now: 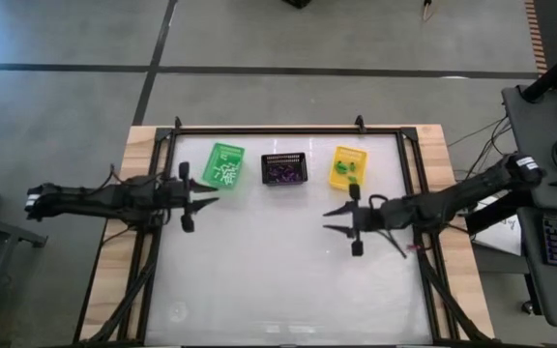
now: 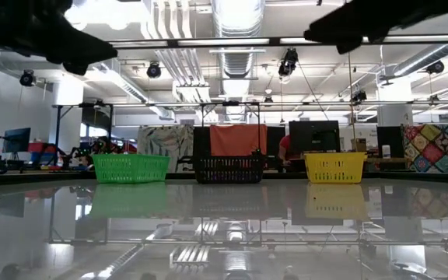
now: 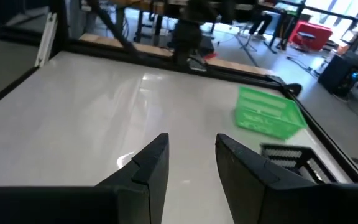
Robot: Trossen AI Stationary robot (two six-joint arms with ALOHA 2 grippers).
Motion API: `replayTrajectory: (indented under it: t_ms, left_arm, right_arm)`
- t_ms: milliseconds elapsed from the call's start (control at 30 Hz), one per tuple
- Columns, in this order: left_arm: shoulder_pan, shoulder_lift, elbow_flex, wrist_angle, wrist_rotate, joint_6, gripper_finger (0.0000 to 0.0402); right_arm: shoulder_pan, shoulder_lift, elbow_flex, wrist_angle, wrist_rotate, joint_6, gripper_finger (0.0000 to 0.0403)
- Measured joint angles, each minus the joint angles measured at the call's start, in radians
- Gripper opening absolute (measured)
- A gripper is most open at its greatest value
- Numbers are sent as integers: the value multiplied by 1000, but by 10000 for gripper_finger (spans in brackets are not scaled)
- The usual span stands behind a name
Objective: Sort Halloween decoration
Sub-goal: Return to Home Position
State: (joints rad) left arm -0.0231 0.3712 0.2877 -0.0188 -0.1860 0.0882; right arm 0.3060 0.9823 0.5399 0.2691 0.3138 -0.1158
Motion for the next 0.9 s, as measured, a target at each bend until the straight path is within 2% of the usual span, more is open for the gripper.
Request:
replayTrajectory:
  t_ms: [267, 500, 767, 900]
  left_arm:
    - [1, -192, -97, 31, 65, 1, 42]
    - [0, -361, -176, 36, 128, 1, 19]
    - [2, -368, -222, 46, 130, -36, 1]
    - [2, -372, -277, 144, 189, -50, 0]
  right_arm:
    - [-20, -242, -138, 3, 0, 10, 123]
    - [-34, -455, -241, -2, 32, 8, 123]
    - [-65, -684, -366, -5, 54, 1, 123]
    - [-68, -789, -414, -11, 65, -7, 123]
